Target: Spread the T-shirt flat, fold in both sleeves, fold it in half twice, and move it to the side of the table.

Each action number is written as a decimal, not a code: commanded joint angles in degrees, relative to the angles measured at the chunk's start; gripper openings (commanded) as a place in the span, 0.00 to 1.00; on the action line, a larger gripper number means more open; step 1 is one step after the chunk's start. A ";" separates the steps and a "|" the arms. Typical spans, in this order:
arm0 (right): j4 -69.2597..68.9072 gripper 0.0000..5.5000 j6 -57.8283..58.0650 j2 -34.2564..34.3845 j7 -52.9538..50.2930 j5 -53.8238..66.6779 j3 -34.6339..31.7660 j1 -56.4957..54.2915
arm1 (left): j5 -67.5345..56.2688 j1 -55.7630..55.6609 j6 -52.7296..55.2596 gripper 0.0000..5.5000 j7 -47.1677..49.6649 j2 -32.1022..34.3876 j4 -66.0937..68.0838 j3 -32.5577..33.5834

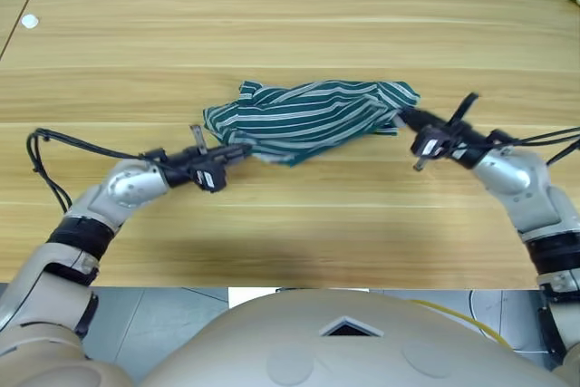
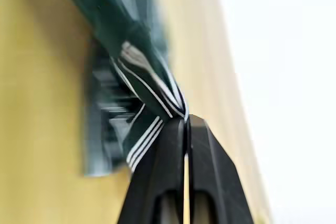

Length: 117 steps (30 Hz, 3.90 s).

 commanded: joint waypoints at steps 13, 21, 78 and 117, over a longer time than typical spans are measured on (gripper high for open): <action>-38.33 0.00 -29.37 -10.37 40.01 59.03 -29.43 42.45 | -53.00 44.78 0.85 0.00 -41.76 13.05 -51.10 39.04; -25.30 0.00 -16.83 -5.64 52.86 46.27 -13.12 24.77 | -27.26 24.02 11.94 0.00 -47.87 2.08 -30.23 26.82; 4.70 0.39 -11.29 -12.67 30.63 12.70 8.22 12.38 | 10.95 15.06 7.45 0.00 -23.11 1.77 1.98 5.30; 19.43 0.98 -4.35 -6.24 17.97 -2.75 5.67 1.75 | -23.57 14.64 18.52 0.98 -50.80 -8.51 -4.58 22.87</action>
